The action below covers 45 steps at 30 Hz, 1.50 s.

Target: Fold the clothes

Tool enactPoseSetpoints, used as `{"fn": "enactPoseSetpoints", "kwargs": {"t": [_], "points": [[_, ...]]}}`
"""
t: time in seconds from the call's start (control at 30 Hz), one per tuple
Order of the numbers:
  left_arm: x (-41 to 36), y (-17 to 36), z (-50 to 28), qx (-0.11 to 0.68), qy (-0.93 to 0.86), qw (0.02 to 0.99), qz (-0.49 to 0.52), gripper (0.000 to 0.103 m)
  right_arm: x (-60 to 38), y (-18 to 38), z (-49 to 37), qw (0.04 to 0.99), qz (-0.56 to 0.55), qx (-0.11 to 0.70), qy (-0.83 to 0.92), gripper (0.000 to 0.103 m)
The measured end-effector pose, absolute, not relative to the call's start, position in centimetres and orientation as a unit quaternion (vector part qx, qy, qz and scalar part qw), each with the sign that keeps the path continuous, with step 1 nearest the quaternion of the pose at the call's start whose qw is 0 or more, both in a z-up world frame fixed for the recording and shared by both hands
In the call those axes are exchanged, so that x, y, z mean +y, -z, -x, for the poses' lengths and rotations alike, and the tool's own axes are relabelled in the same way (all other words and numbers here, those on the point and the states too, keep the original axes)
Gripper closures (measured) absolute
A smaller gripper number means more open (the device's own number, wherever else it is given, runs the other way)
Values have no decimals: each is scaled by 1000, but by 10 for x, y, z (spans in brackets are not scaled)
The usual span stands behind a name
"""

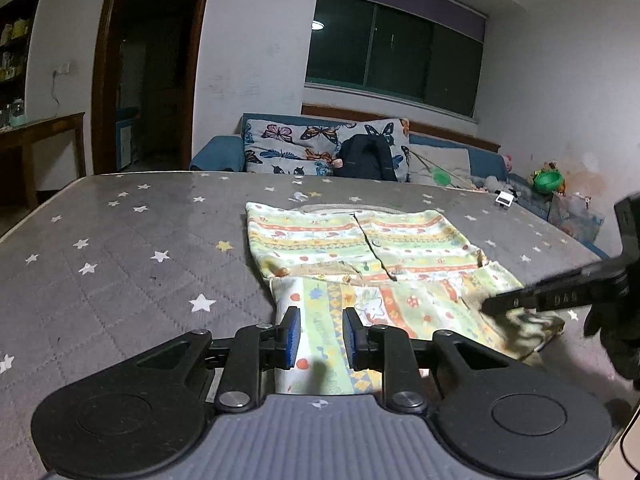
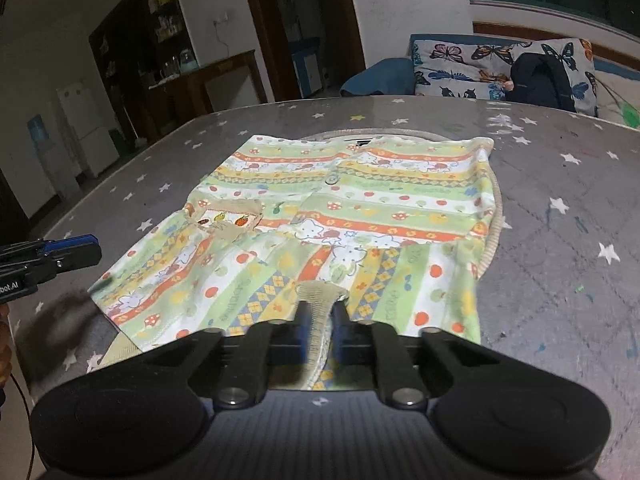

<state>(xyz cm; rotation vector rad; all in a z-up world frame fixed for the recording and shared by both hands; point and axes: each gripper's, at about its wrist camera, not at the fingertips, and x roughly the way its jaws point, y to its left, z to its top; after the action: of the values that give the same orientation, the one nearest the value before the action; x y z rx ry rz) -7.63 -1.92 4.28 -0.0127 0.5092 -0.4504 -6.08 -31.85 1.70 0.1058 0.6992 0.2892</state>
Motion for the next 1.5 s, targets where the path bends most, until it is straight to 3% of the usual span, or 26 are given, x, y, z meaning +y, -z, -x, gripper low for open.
{"fn": "enactPoseSetpoints", "kwargs": {"t": [0.2, 0.37, 0.7, 0.83, 0.93, 1.1, 1.5], "points": [[-26, -40, 72, 252, 223, 942, -6, 78, -310, -49, 59, 948, -2, 289, -136, 96], [-31, -38, 63, 269, 216, 938, -23, 78, -310, -44, 54, 944, -1, 299, -141, 90], [-72, -38, 31, 283, 247, 926, -48, 78, -296, -28, 49, 932, 19, 323, -165, 89], [-79, -21, 24, 305, 242, 919, -67, 77, -292, -16, 55, 924, 30, 339, -174, 85], [-76, -15, 27, 303, 243, 919, -71, 72, -293, -15, 63, 924, 42, 337, -176, 82], [-80, -19, 36, 292, 241, 921, -94, 71, -291, -16, 77, 924, 60, 331, -182, 68], [-103, -13, 60, 262, 257, 915, -165, 71, -282, -13, 95, 924, 82, 320, -193, 68]]}}
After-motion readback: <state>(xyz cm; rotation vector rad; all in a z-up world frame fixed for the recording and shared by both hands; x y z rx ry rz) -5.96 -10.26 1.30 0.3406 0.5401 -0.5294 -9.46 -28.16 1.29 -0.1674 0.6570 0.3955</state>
